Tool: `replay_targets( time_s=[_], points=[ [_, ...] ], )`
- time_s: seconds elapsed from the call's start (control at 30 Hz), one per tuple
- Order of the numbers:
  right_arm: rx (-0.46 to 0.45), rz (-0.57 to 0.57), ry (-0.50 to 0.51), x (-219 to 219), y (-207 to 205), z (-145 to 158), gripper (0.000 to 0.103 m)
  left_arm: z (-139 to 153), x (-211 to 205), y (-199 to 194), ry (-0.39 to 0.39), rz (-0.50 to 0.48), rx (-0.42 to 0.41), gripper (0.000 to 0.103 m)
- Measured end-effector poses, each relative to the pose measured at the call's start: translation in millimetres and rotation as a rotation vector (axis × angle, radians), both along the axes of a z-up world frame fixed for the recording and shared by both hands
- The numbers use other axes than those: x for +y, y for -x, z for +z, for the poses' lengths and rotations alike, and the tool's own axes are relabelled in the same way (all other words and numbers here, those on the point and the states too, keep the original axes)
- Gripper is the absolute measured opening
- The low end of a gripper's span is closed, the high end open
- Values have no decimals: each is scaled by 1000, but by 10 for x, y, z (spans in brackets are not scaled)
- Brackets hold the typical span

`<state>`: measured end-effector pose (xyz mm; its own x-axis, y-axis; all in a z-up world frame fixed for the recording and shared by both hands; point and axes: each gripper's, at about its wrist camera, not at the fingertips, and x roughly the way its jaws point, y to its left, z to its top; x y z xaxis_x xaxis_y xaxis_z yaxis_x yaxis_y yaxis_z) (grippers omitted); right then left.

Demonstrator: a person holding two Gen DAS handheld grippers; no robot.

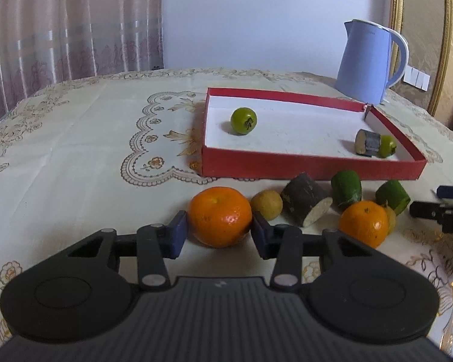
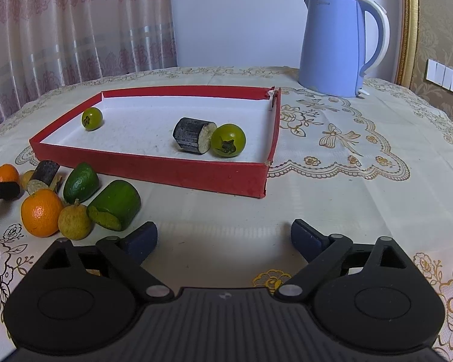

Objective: Organize fruits
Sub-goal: 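Grasp an orange with the left gripper and carry it into the tray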

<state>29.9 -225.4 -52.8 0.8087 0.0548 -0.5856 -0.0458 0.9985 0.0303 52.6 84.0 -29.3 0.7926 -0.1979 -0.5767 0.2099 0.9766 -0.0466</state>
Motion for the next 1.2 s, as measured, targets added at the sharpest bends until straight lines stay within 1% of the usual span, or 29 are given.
replay_targets(
  time_s=[0.1,0.27,0.47,0.73,1.03,1.07,1.2],
  points=[
    [0,0,0,1,-3,1,96,86,-23,-61,5,2,-12,41],
    [0,0,0,2,-2,2,97,251,-165,-237,10,-24,-40,41],
    [0,0,1,3,-5,3,97,320,-401,-548,-2,-45,-53,41],
    [1,0,1,4,-4,4,97,217,-613,-965,-17,-43,0,41],
    [2,0,2,9,-4,4,98,62,-689,-1185,-49,-22,43,42],
    [2,0,3,12,-6,3,98,42,-693,-1203,-54,-21,51,42],
    [2,1,4,17,-4,-1,98,19,-697,-1201,-67,-5,32,49]
  ],
)
